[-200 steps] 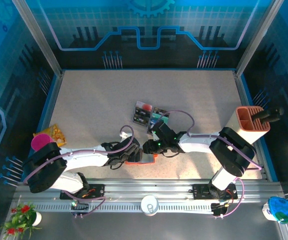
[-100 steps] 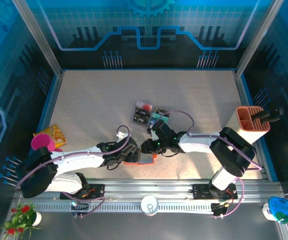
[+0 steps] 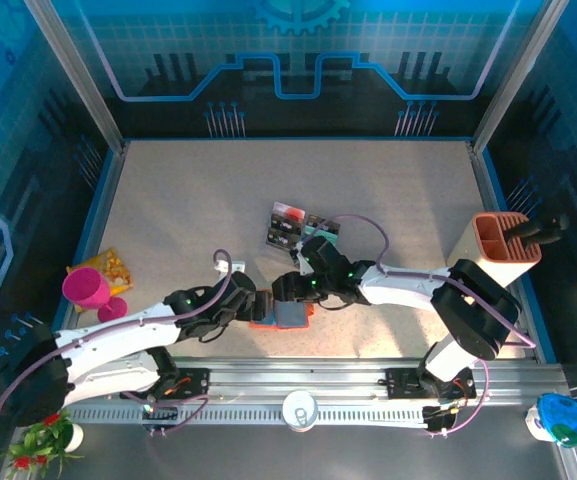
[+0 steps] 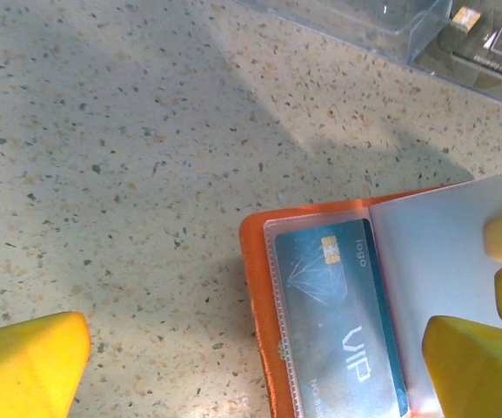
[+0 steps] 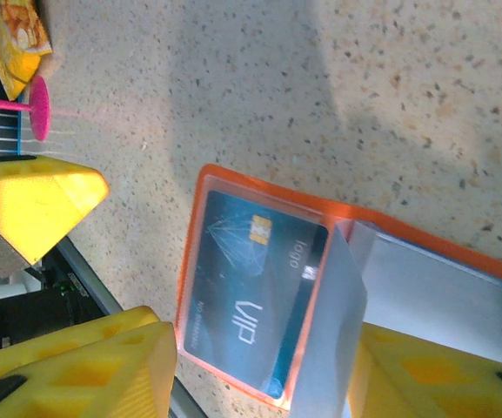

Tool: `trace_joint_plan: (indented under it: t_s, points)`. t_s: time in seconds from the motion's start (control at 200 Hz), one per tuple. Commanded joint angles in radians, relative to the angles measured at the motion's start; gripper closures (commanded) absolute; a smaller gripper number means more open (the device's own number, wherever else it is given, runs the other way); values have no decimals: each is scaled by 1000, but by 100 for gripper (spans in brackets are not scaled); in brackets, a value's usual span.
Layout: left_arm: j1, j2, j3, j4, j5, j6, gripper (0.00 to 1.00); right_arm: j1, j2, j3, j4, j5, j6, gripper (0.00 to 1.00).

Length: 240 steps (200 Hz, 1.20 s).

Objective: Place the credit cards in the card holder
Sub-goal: Flip over the card slot on the card holder.

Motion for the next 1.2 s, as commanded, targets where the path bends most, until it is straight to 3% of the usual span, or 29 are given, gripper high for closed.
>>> trace_joint_plan:
  t_s: [0.0, 0.6, 0.911, 1.196]
  points:
    - [16, -46, -12, 30, -1, -35, 1, 48, 24, 57, -8, -23, -4, 46]
    - [45, -237, -63, -45, -23, -70, 1, 97, 198, 160, 38, -14, 71, 44]
    - [53, -240, -72, -47, -10, -73, 1, 91, 261, 125, 131, -23, 143, 43]
    - [54, -219, -87, -27, 11, -70, 1, 75, 224, 96, 177, -15, 173, 43]
